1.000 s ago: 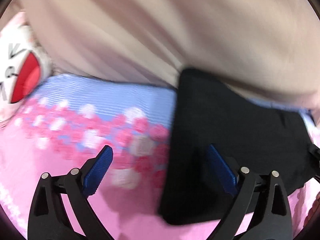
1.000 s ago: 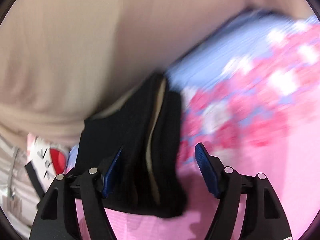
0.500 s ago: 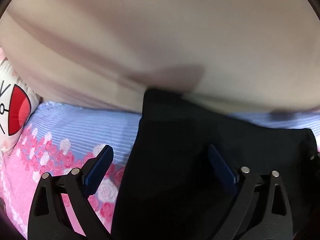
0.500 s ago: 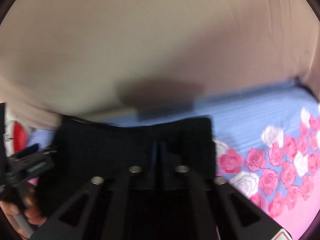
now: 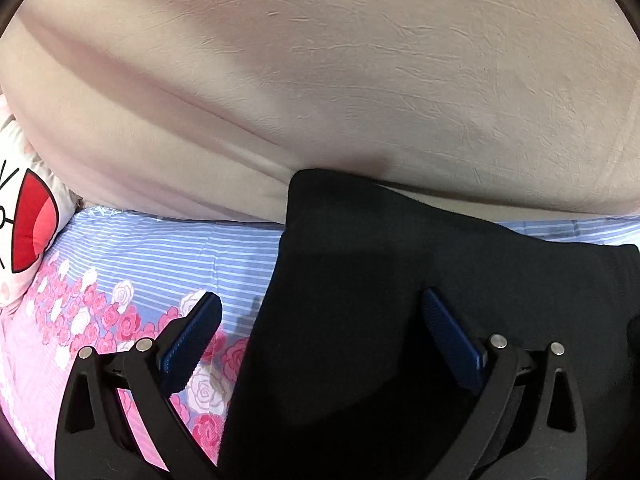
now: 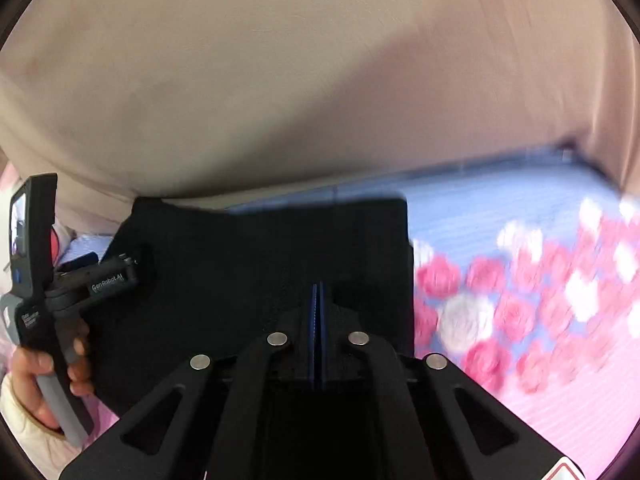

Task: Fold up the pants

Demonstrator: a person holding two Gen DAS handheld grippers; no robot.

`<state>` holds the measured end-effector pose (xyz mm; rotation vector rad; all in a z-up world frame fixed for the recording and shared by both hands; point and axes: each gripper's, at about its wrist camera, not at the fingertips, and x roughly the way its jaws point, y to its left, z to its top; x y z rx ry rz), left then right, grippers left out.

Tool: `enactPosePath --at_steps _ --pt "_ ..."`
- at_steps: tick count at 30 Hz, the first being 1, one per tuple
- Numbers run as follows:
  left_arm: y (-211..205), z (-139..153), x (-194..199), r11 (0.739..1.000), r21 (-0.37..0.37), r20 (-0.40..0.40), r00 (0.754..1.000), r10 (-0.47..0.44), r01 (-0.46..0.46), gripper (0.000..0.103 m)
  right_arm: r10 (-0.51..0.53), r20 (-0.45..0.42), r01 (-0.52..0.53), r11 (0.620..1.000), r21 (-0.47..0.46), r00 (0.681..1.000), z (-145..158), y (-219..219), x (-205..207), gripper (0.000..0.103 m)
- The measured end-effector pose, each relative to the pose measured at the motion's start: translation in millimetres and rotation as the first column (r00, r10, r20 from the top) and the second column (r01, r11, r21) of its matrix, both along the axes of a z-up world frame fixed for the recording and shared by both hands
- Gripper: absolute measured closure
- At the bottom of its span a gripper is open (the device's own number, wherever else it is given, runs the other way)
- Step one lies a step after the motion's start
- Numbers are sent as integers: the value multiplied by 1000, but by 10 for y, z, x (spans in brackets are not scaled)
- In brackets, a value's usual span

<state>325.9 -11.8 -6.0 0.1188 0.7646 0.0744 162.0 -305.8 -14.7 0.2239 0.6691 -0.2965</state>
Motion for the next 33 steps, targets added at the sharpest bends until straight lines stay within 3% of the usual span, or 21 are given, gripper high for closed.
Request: enactPosePath --at_steps 2,4,8,10,13,15,18,19,20,21,23,25,27,28,29,30,31,33 --pt "-19 26 -57 1000 26 7 1000 1 -2 5 -20 19 19 997 70 1000 79 -72 -140 102" --pt "-5 27 -109 999 44 13 1000 -4 3 6 1 42 -3 998 64 999 224 17 -260 96" --pt "133 111 -459 999 -34 1 999 -34 34 6 37 4 -37 999 26 999 236 143 -494 96" --pt "209 72 -627 996 -72 -22 998 -53 52 6 21 -44 -21 1000 -6 999 72 105 -508 103" --pt "299 -67 -762 996 -70 -65 996 -62 57 6 8 -23 -6 998 64 1000 13 0 -583 103" --pt "397 -95 -831 996 -79 -59 997 -53 48 5 11 -20 -10 998 61 1000 131 67 -586 101" --pt "651 -8 -1034 984 -170 -72 995 -65 52 6 17 -3 -17 999 44 1000 275 164 -806 90" --pt "749 17 -1120 972 -224 -76 993 -87 68 6 13 -6 -13 999 37 1000 268 222 -836 69" --pt "849 17 -1194 953 -292 -89 990 -112 81 6 10 -11 -9 999 32 1000 260 230 -897 33" --pt "889 3 -1219 934 -346 -108 985 -132 87 6 -11 -18 11 999 37 1000 224 171 -1005 23" --pt "970 -125 -1173 880 -467 -175 968 -180 80 6 -37 0 37 996 78 999 110 60 -1051 22" --pt "985 -241 -1093 845 -533 -209 959 -192 53 6 -3 -3 3 969 248 1000 -29 -116 -985 22" --pt "939 -254 -1064 843 -535 -173 969 -175 57 6 18 -11 -13 934 356 1000 -148 -204 -863 22" --pt "893 -257 -1059 843 -535 -172 968 -182 63 9 19 -17 -12 924 382 1000 -204 -230 -813 22" --pt "841 -260 -1040 854 -518 -179 970 -167 52 17 14 -22 -4 912 411 1000 -285 -260 -743 30" --pt "803 -244 -1039 858 -511 -172 972 -159 51 33 7 -7 -4 918 396 1000 -301 -229 -701 43" --pt "741 -245 -1006 839 -538 -190 958 -214 80 61 14 -20 -5 925 380 1000 -307 -205 -639 64" --pt "725 -108 -1068 831 -551 -179 961 -212 80 81 24 2 -23 915 402 1000 -230 -162 -628 72"
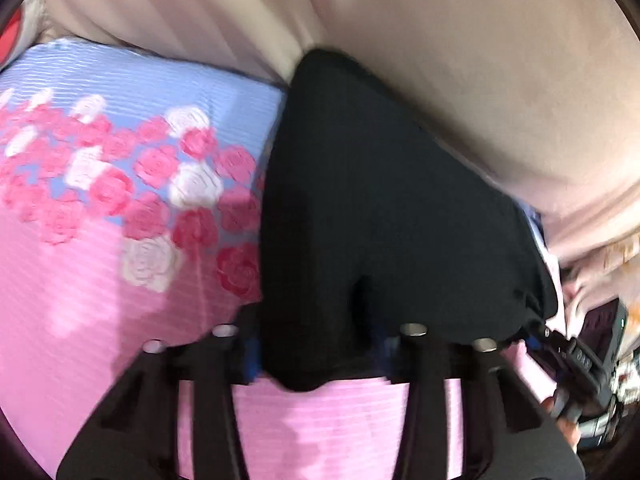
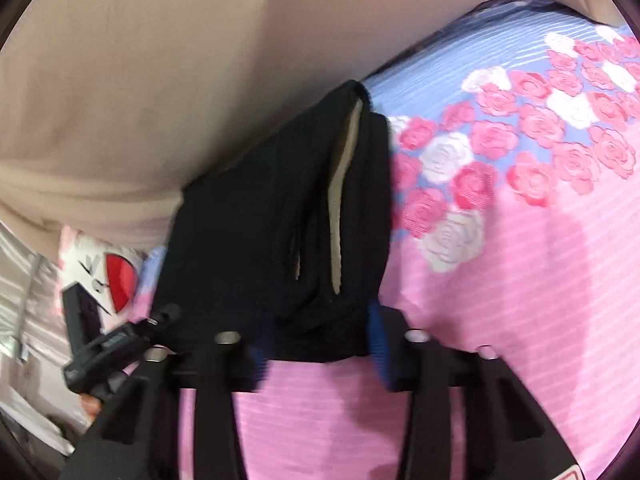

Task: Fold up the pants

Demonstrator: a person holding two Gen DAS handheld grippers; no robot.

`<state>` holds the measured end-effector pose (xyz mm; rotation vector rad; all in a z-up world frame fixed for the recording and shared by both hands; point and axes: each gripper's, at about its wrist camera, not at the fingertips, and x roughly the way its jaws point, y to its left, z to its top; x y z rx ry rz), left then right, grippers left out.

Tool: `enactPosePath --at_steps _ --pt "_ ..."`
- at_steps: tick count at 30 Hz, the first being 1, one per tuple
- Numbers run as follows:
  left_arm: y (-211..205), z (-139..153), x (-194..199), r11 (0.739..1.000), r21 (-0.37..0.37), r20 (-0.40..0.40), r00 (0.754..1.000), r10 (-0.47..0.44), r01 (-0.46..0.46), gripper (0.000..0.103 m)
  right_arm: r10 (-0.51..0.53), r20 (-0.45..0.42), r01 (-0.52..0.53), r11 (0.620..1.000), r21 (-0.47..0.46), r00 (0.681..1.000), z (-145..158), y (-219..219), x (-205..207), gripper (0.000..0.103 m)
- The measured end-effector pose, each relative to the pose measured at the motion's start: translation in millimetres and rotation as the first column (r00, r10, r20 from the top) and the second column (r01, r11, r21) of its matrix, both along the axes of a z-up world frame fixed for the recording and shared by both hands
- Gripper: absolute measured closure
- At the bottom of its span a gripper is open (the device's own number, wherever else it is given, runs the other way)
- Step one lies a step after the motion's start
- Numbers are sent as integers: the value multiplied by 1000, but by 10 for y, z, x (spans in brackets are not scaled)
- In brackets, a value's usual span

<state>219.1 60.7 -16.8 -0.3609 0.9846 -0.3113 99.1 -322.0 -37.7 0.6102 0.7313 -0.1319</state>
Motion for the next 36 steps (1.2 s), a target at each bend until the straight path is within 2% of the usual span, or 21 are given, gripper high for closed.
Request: enactPosePath --at_steps 3,5,7,8,9,11,13,15,16,17,19,20,23,25,26,28,29,30,31,33,36 --pt "-9 222 -230 999 33 38 999 -30 29 82 39 32 -37 998 -54 999 270 182 -160 76" --pt "13 206 -403 998 15 -1 998 -58 58 82 52 44 -50 998 -46 998 332 235 -330 76" --pt "-12 34 -444 998 19 -35 998 -60 60 79 32 -5 -33 997 -69 999 168 201 -408 73" --pt "-46 -94 -461 998 52 -42 998 -38 41 68 15 -41 -18 997 -73 999 27 165 -392 60" --pt "-54 -127 -480 997 76 -24 1000 -12 14 63 7 -68 -11 998 -61 998 -128 124 -381 60" --pt "-54 -93 -512 998 65 -21 1000 -1 2 60 0 -58 0 1000 -5 998 -103 77 -431 56" --pt "-39 114 -587 996 90 1 1000 12 -13 61 -35 -28 34 997 -63 999 96 131 -534 56" --pt "-37 418 -685 987 153 99 994 41 -56 62 -74 36 79 979 -188 997 360 274 -644 56" --pt "-54 553 -681 982 175 142 989 47 -72 58 -81 76 97 964 -248 994 500 359 -658 59" --pt "-112 701 -665 978 193 188 981 45 -81 43 -70 94 94 955 -281 993 579 409 -614 67" --pt "-274 917 -547 977 200 248 968 26 -78 23 -8 111 46 939 -340 994 764 549 -394 78" --pt "-401 987 -447 972 222 272 962 9 -72 20 29 114 16 929 -370 993 825 629 -191 87" --pt "-638 964 -122 951 302 269 963 -25 -60 20 70 80 -27 897 -442 994 820 713 354 101" --pt "-795 726 260 938 344 190 981 -29 -39 21 69 29 -49 895 -444 997 647 693 799 101" --pt "-807 535 463 932 360 124 992 -14 -32 28 44 -3 -40 883 -467 999 524 628 976 101" --pt "-724 172 731 922 384 47 998 31 -47 28 -65 -108 0 856 -517 992 208 414 1214 103" --pt "-666 42 802 930 363 47 998 39 -53 19 -87 -135 11 874 -485 987 73 283 1269 103" --pt "-625 15 813 935 350 52 998 46 -61 17 -81 -76 45 921 -388 994 28 115 1223 103" --pt "-587 43 796 940 334 51 997 54 -68 17 -84 -79 55 948 -314 993 68 53 1198 103" --pt "-579 184 686 933 354 86 995 45 -73 20 -76 -51 55 946 -321 996 244 173 1084 102" --pt "-504 464 251 949 313 158 987 -4 -46 23 14 -6 -15 933 -360 1000 421 491 765 102"
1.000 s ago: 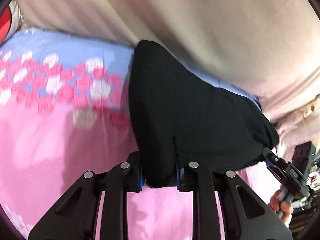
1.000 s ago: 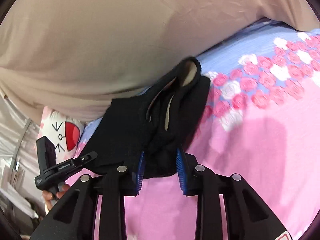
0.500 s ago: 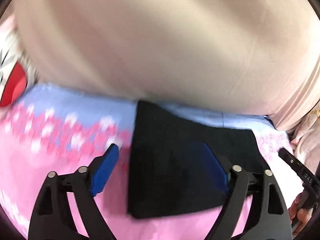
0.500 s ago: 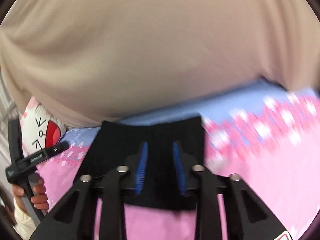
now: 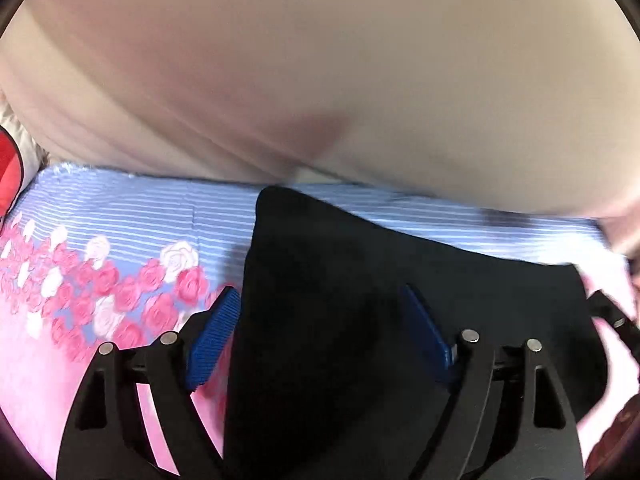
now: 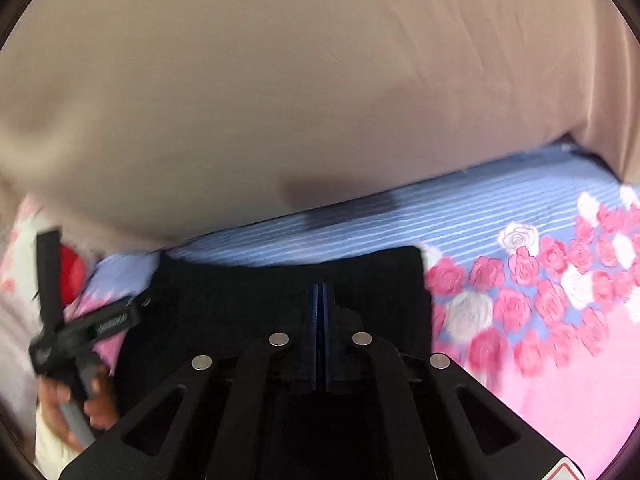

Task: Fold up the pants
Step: 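Open both grippers and pull them back from the folded pants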

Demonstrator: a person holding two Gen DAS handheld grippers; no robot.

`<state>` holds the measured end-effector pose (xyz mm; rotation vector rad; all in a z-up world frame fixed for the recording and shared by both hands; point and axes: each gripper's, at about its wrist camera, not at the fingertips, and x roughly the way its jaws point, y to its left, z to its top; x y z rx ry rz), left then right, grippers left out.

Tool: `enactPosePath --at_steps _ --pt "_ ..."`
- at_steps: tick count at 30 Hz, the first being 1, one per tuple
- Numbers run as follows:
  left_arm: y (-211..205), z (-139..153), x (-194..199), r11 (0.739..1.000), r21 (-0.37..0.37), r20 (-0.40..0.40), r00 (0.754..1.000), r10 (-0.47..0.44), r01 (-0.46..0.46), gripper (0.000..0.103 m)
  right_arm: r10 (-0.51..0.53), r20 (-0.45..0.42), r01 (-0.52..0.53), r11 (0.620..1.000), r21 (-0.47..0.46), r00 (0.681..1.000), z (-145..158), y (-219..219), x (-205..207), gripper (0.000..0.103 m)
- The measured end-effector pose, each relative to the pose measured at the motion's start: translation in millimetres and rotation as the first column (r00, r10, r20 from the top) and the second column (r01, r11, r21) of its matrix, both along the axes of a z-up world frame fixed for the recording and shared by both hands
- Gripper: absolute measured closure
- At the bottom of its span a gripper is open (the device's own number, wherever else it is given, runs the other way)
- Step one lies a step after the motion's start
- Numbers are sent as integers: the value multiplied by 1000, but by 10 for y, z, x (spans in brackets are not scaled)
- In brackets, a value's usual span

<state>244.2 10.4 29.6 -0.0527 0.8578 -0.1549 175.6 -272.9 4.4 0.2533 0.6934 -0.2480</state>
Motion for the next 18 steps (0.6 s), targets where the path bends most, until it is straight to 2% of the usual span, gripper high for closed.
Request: enactPosePath --at_steps 1,2,3,4,5,7,8,9,11,13,14,15,16,18 --pt "28 48 -159 1000 7 15 1000 -12 12 22 15 -12 -16 999 -40 1000 -15 84 -100 102" --pt "60 42 -295 1000 16 22 1000 -11 11 20 8 -52 -13 995 -99 999 -111 146 -182 102" --pt "75 -5 -353 1000 27 13 1000 -5 5 19 -14 -99 2 993 -118 995 -251 118 -196 103" --pt "78 -122 -374 999 50 -16 1000 -8 9 20 -17 -119 5 995 -97 993 -383 48 -203 103" --pt "76 -281 -335 997 81 -57 998 -12 17 18 -13 -94 7 998 -64 996 -443 -22 -235 103" --pt "157 -400 -334 1000 21 -80 997 -3 5 18 -37 -75 39 999 23 997 -393 -36 -301 103" --pt "234 -359 -400 1000 -11 -94 996 9 -10 24 -35 -72 38 999 32 997 -315 18 -336 101" --pt "257 -273 -510 1000 -29 -93 996 4 -7 27 -12 -56 13 1000 19 998 -218 128 -427 101" --pt "342 -141 -756 1000 -13 -41 999 6 -7 24 16 -41 -16 1000 -11 999 -131 299 -619 101" --pt "371 -227 -881 997 69 -46 998 38 -34 22 -1 -94 -5 998 -64 996 -293 394 -708 103" --pt "365 -353 -844 997 75 -80 996 32 -26 19 -29 -146 16 996 -90 989 -495 355 -662 103" --pt "366 -405 -822 998 64 -89 995 36 -30 17 -21 -138 12 998 -68 990 -585 187 -699 103" --pt "388 -390 -843 997 52 -78 995 62 -58 14 -25 -92 21 999 -43 995 -596 139 -726 103" --pt "366 -260 -951 996 65 -64 996 66 -62 18 -51 -106 48 998 -29 993 -455 198 -751 103"
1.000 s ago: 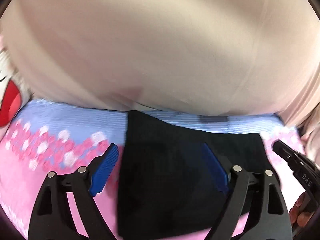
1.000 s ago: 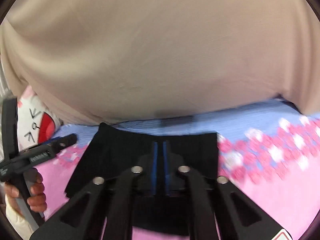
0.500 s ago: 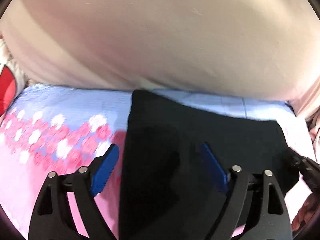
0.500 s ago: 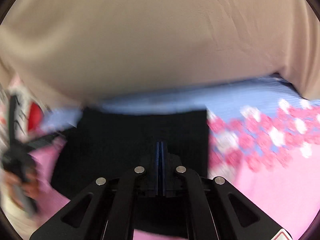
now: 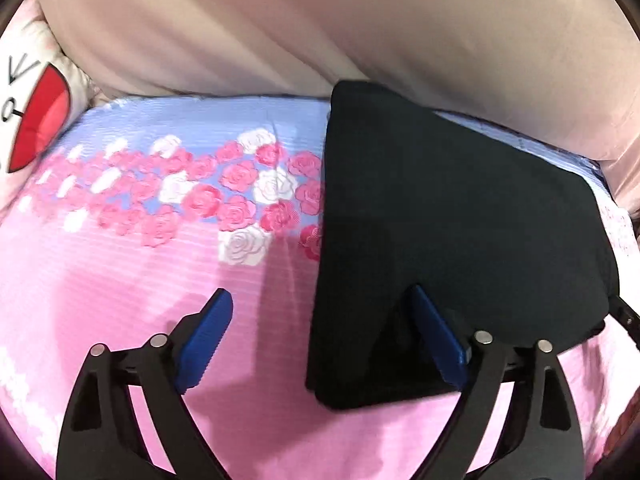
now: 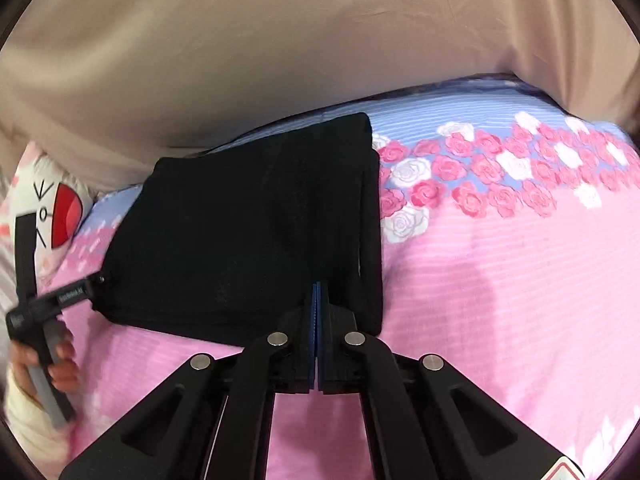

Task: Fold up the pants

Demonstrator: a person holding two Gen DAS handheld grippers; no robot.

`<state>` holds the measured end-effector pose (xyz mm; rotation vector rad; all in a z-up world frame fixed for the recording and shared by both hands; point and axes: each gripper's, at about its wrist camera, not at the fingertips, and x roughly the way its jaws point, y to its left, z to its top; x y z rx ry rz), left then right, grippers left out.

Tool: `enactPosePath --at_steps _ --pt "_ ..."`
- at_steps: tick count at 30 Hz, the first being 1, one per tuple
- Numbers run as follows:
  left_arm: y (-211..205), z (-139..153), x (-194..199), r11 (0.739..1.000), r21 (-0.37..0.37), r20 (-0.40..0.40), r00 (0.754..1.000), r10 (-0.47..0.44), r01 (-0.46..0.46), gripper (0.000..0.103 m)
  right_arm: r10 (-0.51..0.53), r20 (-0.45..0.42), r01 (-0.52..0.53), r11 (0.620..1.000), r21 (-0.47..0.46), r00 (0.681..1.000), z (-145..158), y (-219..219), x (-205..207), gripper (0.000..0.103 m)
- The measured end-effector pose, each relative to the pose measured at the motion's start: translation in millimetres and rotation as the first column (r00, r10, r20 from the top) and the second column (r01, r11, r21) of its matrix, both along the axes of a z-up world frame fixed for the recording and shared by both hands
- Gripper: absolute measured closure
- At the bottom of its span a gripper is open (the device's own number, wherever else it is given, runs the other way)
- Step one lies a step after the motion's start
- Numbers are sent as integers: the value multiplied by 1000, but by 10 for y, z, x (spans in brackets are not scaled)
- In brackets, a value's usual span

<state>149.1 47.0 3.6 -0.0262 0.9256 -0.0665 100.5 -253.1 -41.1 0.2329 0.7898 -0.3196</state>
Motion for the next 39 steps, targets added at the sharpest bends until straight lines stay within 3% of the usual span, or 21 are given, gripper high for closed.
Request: enactPosePath --at_steps 4,14,19,21,25,30,32,33,39 --pt "-137 320 -388 999 32 53 998 -23 21 18 12 54 -9 999 -47 998 267 197 -306 100" --pt "-265 557 -1087 991 131 145 988 -46 27 18 -4 102 18 989 -143 995 270 629 -880 97" --pt "-235 486 -1300 990 140 194 980 -34 6 13 -33 150 60 982 -181 988 228 741 -1122 95" --pt "-252 447 -1421 984 176 240 970 -26 -17 13 -42 171 77 976 -205 984 183 804 -1244 94" --pt "-283 343 -1560 985 172 306 951 -36 -17 12 -59 177 99 970 -223 982 83 860 -1377 94" --pt "-324 97 -1607 985 173 322 946 -44 -13 12 -89 160 122 969 -213 983 -77 854 -1446 91" --pt "-342 17 -1603 984 178 310 949 -51 -6 12 -108 174 143 967 -209 979 -67 828 -1470 77" --pt "-341 12 -1587 986 168 303 951 -55 3 12 -112 177 149 967 -209 978 -66 829 -1479 75" --pt "-274 12 -1575 993 121 312 950 -23 -16 12 -98 144 135 951 -277 985 -94 954 -1410 74"
